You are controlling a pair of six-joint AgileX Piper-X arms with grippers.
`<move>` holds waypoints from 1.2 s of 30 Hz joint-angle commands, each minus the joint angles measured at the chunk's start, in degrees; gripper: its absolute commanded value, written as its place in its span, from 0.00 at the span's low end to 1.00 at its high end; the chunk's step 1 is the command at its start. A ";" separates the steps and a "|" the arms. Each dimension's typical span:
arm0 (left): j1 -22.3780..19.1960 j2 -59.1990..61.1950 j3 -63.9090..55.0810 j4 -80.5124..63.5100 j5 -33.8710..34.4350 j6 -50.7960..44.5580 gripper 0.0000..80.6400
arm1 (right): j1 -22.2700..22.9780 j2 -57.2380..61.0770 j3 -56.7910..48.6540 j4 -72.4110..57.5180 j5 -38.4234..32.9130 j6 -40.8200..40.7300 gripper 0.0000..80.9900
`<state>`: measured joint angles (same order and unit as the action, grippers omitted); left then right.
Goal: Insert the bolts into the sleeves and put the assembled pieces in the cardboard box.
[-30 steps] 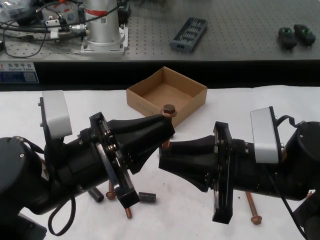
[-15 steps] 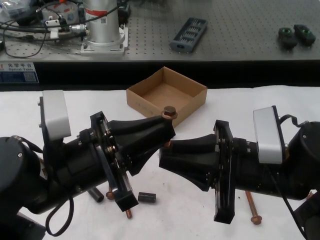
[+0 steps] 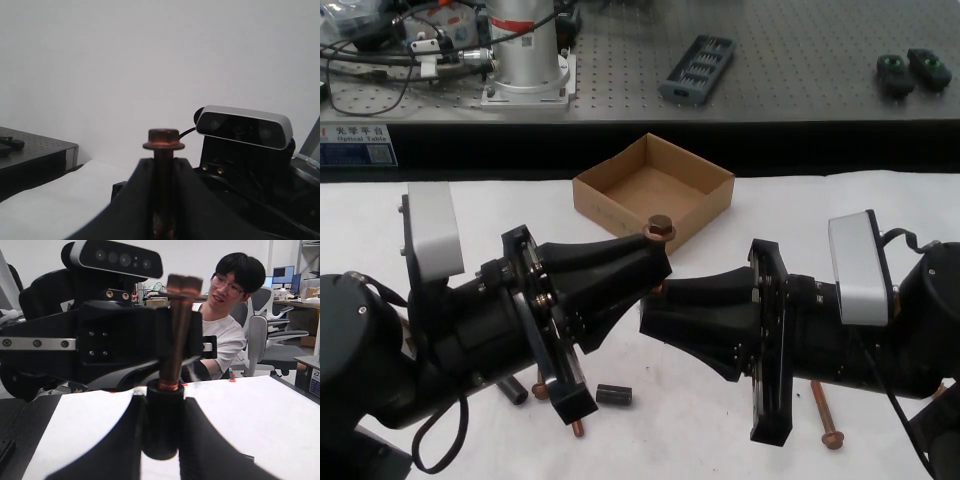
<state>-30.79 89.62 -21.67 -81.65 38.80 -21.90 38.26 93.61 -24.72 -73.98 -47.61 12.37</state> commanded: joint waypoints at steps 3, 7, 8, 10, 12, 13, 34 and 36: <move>-0.24 0.65 0.13 2.35 -1.09 -0.93 0.02 | -0.28 -0.23 -0.24 -3.49 0.75 0.56 0.07; -0.24 0.65 0.13 2.35 -1.20 -1.54 0.28 | -0.28 -0.23 -0.24 -3.49 0.75 0.56 0.07; 0.06 0.65 0.13 2.35 -1.09 -1.73 0.36 | -0.53 -0.23 -0.12 -3.49 0.75 0.56 0.07; 0.12 0.65 0.13 2.35 -1.04 -1.86 0.44 | -0.83 -0.23 -0.12 -3.49 0.75 0.56 0.07; 0.16 0.65 0.13 2.24 -1.04 -1.86 0.44 | -0.87 -0.23 -0.12 -3.49 0.75 0.56 0.07; 0.16 0.65 0.13 2.24 -1.04 -1.86 0.43 | -0.87 -0.23 -0.12 -3.49 0.75 0.56 0.07; 1.29 0.65 0.13 -7.25 1.80 -8.19 0.56 | -0.84 -0.23 -0.12 -1.78 -0.91 0.56 0.07; 1.69 0.65 0.31 -7.35 2.25 -8.72 0.56 | -0.94 -0.23 -0.12 -1.78 -0.90 0.56 0.07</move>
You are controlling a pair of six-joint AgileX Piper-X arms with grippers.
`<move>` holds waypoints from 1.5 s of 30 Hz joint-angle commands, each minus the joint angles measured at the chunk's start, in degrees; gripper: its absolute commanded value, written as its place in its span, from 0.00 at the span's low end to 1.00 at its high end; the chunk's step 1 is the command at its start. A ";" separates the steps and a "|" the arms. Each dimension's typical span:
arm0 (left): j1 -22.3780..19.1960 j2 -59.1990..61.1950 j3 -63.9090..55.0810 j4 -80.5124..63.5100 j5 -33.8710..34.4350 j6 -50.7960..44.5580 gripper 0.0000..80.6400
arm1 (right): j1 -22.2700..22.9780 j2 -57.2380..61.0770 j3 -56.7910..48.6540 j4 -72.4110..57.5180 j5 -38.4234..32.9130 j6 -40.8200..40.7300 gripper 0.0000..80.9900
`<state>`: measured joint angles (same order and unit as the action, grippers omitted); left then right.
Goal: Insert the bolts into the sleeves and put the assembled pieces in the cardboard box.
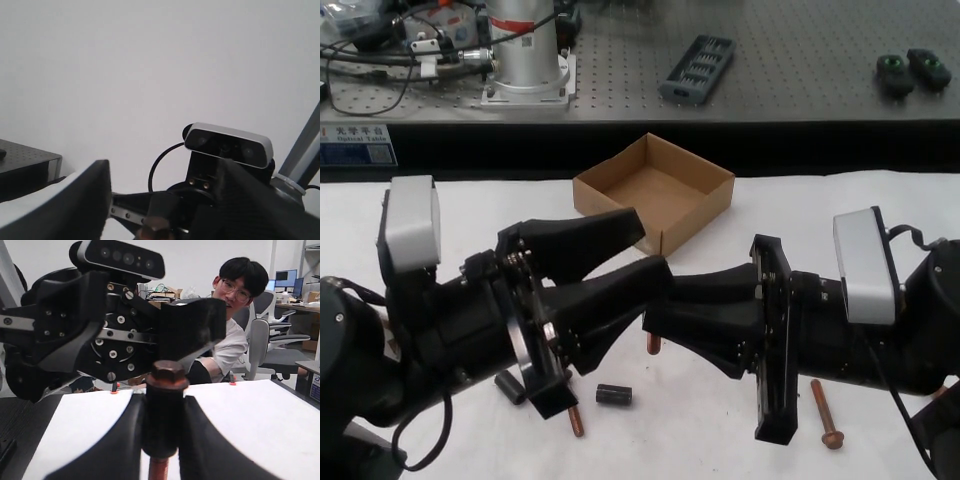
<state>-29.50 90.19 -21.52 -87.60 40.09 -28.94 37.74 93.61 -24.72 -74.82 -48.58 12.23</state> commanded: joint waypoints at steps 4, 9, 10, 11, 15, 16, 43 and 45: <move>1.44 -2.71 1.18 -1.40 0.84 -1.89 0.53 | -1.26 -0.37 -0.12 -0.94 0.02 1.20 0.07; 2.95 -6.81 3.63 -1.40 -1.64 -0.27 0.33 | -3.63 -1.99 -0.12 -0.94 0.02 7.14 0.07; 2.93 -7.20 3.94 -1.40 -2.54 -0.27 0.27 | -4.06 -2.66 -0.12 -0.94 0.02 7.99 0.07; 2.93 -7.44 4.05 -1.40 -3.02 -0.27 0.20 | -4.55 -3.62 -0.12 -0.66 0.02 9.09 0.07; 2.93 -7.65 4.13 -1.40 -3.14 -2.98 0.01 | -5.19 -9.36 -0.12 6.34 0.76 10.04 0.07; 2.93 -7.65 4.13 -1.40 -3.65 -4.26 0.01 | -5.19 -11.29 -0.12 8.59 1.53 9.78 0.07; 2.93 -42.91 14.03 61.20 -40.44 13.84 0.01 | -4.92 -32.13 -19.79 81.32 44.11 -5.63 0.07; 2.93 -44.77 14.03 64.45 -40.94 13.89 0.01 | -4.92 -29.75 -22.39 83.26 44.95 -6.08 0.07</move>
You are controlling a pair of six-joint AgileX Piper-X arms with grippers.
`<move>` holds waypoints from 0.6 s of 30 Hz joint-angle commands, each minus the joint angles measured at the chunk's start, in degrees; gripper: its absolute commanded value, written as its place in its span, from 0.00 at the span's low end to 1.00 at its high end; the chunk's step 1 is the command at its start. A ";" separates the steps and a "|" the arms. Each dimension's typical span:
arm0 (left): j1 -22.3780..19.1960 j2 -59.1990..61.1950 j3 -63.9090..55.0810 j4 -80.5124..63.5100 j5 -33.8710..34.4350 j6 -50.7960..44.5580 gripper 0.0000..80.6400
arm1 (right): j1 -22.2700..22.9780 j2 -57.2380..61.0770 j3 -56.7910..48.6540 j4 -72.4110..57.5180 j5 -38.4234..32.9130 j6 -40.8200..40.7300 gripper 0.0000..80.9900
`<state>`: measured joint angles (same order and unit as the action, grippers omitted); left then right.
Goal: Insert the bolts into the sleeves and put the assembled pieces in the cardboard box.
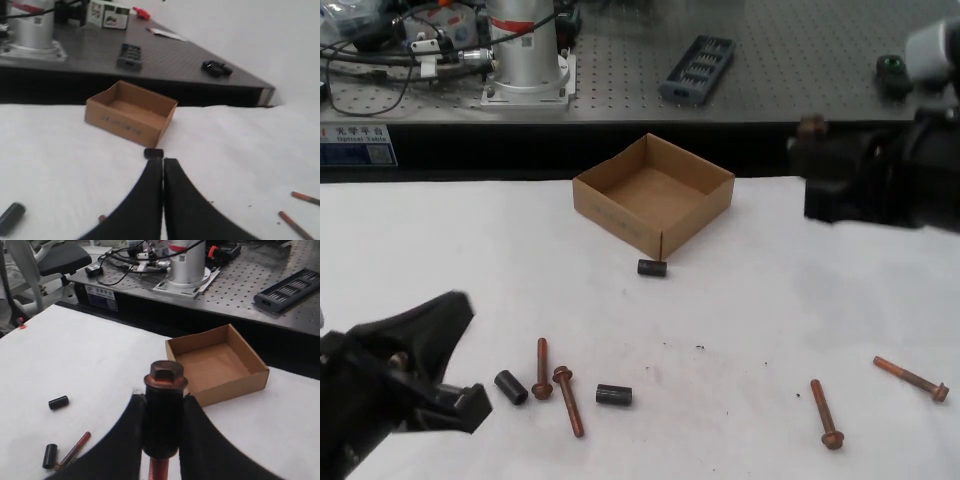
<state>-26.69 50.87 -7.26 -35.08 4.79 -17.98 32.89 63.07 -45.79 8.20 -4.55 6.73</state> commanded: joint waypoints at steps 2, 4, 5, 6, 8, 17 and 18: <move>0.11 -6.62 -0.23 15.31 -6.52 3.11 0.01 | -0.07 4.22 -4.56 3.34 1.04 -1.33 0.07; 0.11 -6.81 -0.96 20.42 -10.83 4.94 0.01 | -0.07 8.23 -7.75 6.13 1.04 -2.42 0.07; 0.11 -6.81 -1.43 23.37 -12.87 6.32 0.01 | -0.07 10.39 -9.61 7.41 1.04 -3.10 0.07; 0.11 -6.68 -1.74 25.16 -13.84 7.07 0.01 | -0.19 12.65 -11.53 8.49 1.04 -3.52 0.07; 0.11 -6.68 -1.80 27.21 -12.84 7.50 0.01 | -0.36 16.78 -15.29 10.17 1.04 -4.30 0.07; 0.11 -6.68 -1.34 26.67 -7.42 2.88 0.01 | -2.86 36.15 -36.00 19.09 -2.88 -6.73 0.07; 0.11 -6.68 -1.34 26.36 -7.42 2.88 0.01 | -3.23 38.13 -38.44 20.14 -3.41 -6.73 0.07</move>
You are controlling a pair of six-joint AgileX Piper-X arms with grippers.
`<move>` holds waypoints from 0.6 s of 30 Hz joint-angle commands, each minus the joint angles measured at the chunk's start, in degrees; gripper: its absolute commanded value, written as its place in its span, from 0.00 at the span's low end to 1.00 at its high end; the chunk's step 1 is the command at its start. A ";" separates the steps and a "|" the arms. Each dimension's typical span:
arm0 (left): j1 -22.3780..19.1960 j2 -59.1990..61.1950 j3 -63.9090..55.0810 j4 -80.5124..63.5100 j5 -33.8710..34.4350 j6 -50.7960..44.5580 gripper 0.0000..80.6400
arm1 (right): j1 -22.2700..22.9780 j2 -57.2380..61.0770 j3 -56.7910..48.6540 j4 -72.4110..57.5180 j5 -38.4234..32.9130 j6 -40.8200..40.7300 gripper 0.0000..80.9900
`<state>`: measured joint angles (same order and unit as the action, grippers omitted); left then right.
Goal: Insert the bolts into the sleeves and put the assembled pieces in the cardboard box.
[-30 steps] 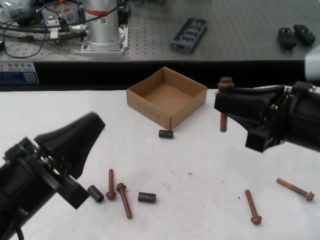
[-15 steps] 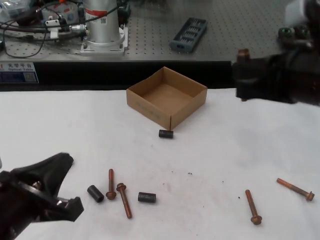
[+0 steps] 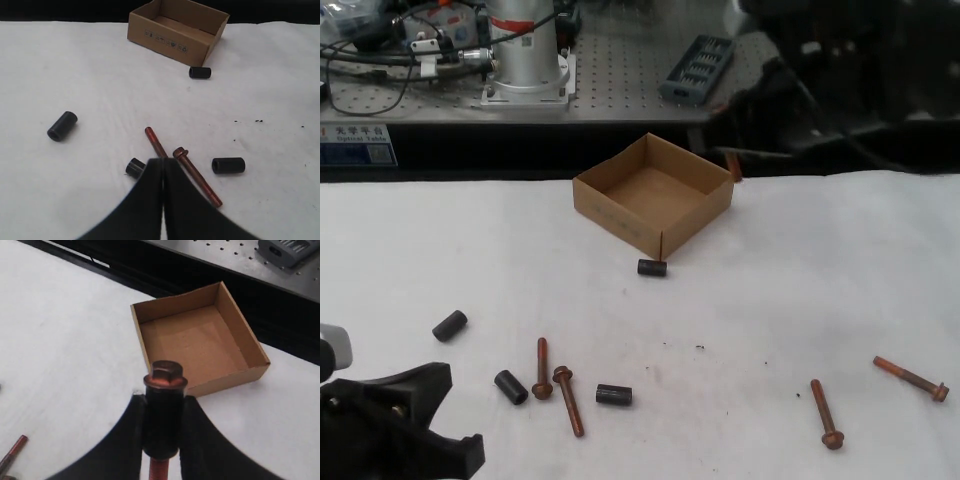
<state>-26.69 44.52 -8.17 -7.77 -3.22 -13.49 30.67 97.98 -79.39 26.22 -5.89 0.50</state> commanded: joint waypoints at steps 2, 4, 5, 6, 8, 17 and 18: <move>0.11 -0.33 -0.42 -0.97 0.48 -1.61 0.01 | -1.70 6.46 -9.49 3.48 -2.39 -0.51 0.07; 0.11 -0.33 -0.42 -0.97 0.48 -1.61 0.01 | -2.41 9.81 -13.61 4.33 -2.38 -0.51 0.07; 0.11 -0.33 -0.42 -1.14 0.50 -1.61 0.01 | -2.73 11.34 -15.09 4.45 -2.76 -0.51 0.07; 0.11 -0.33 -0.42 -1.29 0.50 -1.61 0.01 | -3.04 12.90 -16.70 4.53 -3.27 -0.51 0.07; 0.11 -0.33 -0.42 -1.29 0.50 -1.50 0.01 | -3.66 15.45 -19.28 4.49 -4.94 -0.97 0.07; 0.11 -0.33 -0.42 -1.29 0.50 -0.65 0.01 | -5.53 25.02 -27.36 2.62 -7.30 -1.15 0.07; 0.11 -0.33 -0.42 -1.40 0.50 -0.66 0.01 | -5.53 26.06 -27.78 2.27 -7.78 -1.12 0.07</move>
<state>-26.69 44.52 -8.17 -7.95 -2.78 -14.57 25.54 123.05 -105.06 29.96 -11.63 -0.46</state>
